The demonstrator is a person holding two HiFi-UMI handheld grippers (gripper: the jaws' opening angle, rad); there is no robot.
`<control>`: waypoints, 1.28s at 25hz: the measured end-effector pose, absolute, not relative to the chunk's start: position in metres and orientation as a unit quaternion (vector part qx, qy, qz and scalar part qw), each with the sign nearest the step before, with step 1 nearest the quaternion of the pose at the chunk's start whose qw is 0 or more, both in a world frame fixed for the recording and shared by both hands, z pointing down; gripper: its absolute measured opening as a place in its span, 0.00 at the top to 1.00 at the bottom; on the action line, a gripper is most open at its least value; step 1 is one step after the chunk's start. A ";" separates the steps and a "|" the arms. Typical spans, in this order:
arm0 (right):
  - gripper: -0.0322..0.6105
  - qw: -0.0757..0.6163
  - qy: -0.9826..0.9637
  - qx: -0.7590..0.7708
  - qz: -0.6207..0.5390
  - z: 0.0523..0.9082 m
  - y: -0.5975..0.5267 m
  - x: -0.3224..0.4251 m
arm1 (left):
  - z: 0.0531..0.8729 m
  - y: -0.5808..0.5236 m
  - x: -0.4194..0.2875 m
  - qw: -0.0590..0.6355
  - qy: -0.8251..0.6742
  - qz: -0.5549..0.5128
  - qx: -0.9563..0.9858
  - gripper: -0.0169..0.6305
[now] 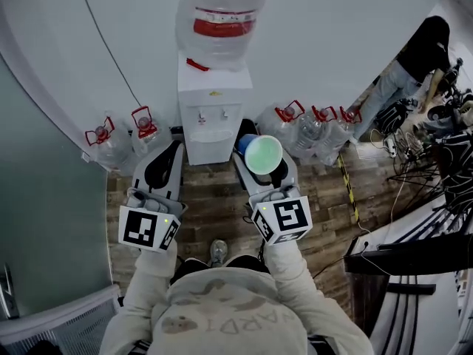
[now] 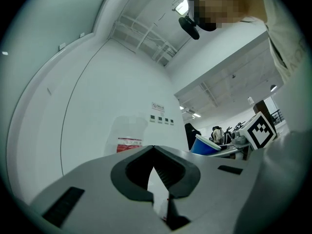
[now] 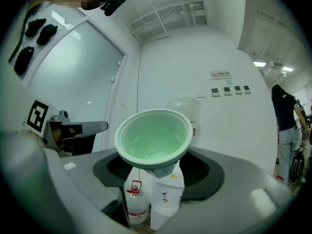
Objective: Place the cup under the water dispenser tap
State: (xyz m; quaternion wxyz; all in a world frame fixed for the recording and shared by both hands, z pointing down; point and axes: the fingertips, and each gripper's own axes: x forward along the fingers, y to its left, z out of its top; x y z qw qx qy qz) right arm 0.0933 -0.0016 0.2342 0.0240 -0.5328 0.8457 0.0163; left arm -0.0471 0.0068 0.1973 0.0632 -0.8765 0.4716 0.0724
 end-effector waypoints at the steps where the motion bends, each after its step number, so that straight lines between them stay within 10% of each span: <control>1: 0.49 0.025 0.847 -0.531 0.017 0.234 -0.008 0.097 | 0.197 0.002 -0.043 0.065 0.473 0.072 -0.876 0.97; 32: 0.49 -0.004 0.859 -0.511 -0.031 0.290 -0.126 0.105 | 0.231 -0.107 -0.022 0.039 0.473 0.044 -0.879 0.97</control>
